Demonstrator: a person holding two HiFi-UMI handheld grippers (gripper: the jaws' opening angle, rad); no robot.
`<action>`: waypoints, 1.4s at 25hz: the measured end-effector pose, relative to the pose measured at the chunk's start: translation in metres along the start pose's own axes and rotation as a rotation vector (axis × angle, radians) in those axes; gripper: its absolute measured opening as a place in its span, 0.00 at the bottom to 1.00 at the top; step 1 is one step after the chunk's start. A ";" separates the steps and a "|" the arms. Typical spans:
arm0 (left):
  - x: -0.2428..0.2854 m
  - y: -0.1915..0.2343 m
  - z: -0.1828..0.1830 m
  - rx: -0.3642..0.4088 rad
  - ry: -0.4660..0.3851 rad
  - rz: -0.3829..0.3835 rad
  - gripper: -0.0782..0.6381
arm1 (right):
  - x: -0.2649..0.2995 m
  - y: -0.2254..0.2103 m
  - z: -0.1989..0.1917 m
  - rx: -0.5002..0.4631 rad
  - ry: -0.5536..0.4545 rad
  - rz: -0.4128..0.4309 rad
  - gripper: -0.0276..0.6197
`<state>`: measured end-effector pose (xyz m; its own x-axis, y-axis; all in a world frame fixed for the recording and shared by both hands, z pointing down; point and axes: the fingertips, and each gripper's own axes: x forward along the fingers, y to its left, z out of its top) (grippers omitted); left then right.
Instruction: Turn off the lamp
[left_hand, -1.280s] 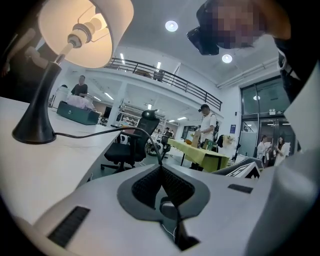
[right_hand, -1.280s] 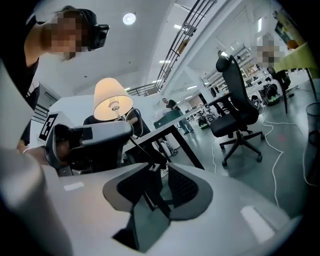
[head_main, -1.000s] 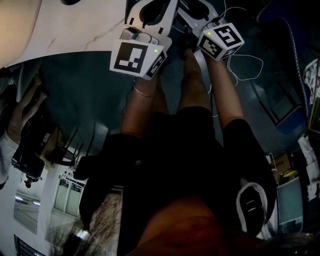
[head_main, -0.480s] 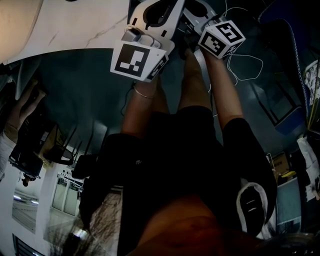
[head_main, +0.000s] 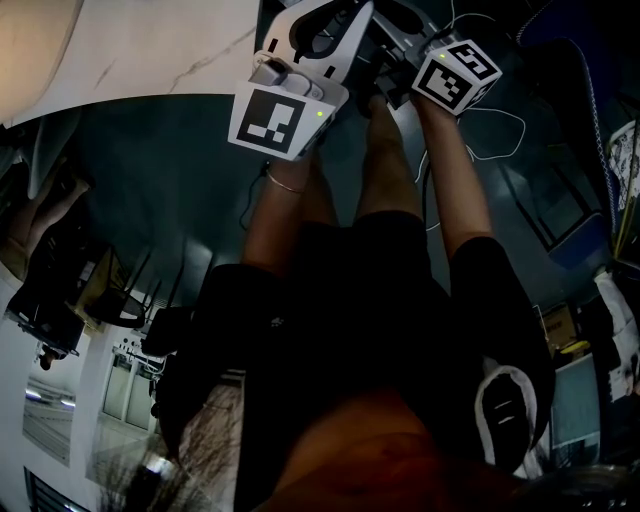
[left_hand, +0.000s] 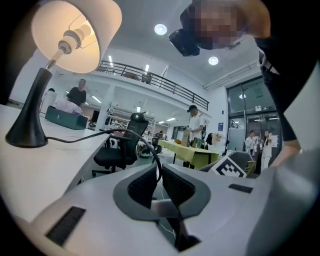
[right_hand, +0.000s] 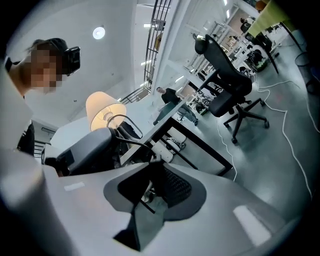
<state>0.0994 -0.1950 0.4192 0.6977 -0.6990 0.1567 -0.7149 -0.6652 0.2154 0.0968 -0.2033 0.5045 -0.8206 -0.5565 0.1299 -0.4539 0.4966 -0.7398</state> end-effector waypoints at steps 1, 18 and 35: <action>0.000 -0.001 -0.005 0.009 0.018 -0.003 0.14 | -0.001 0.000 0.001 0.013 -0.003 0.008 0.16; -0.012 0.007 -0.065 -0.018 0.131 0.046 0.18 | -0.018 0.006 0.023 0.121 -0.033 0.120 0.16; -0.009 0.008 -0.085 -0.023 0.164 0.020 0.19 | -0.022 0.024 0.032 0.227 -0.059 0.270 0.16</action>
<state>0.0913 -0.1722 0.5014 0.6826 -0.6590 0.3159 -0.7291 -0.6438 0.2323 0.1150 -0.2003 0.4626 -0.8761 -0.4661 -0.1236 -0.1291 0.4736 -0.8712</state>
